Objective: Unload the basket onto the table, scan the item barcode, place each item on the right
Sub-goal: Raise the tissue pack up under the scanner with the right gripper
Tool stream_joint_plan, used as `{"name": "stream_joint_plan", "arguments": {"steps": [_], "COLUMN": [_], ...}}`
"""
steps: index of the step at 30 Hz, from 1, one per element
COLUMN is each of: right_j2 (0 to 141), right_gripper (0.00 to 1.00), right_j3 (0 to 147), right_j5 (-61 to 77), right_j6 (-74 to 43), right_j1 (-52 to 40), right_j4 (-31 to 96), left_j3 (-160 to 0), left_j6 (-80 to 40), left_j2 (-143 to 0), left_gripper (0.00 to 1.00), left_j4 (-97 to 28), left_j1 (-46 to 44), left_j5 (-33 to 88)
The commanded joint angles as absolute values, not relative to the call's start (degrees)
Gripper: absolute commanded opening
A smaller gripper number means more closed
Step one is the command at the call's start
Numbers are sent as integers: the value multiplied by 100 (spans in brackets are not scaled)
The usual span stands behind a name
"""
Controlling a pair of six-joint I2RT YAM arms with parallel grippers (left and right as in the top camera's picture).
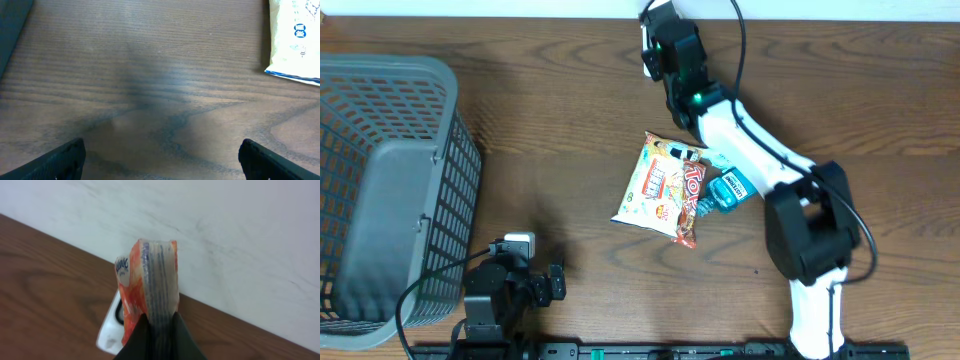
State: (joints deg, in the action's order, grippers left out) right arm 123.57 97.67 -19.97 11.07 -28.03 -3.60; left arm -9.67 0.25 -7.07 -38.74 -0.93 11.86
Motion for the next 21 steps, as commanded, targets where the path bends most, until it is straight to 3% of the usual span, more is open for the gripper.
{"name": "stream_joint_plan", "arguments": {"steps": [1,14,21], "right_j2": [12929,13659,13312], "right_gripper": [1,1,1], "right_j3": [10337,10877,11489], "right_j5": [-2119,-2720,-3896], "right_j6": [1385,1194,1181], "right_j1": [-2659,-2657,-2615], "right_j4": [-272,-161,1452], "left_j3": [-937,-937,-937], "left_j6": [84,84,84], "left_j2": [-698,-698,-698], "left_gripper": [98,98,98], "left_j4": [-3948,-3951,-3951], "left_j1": [-95,-95,-95], "left_j5": [1194,1194,1194]}}
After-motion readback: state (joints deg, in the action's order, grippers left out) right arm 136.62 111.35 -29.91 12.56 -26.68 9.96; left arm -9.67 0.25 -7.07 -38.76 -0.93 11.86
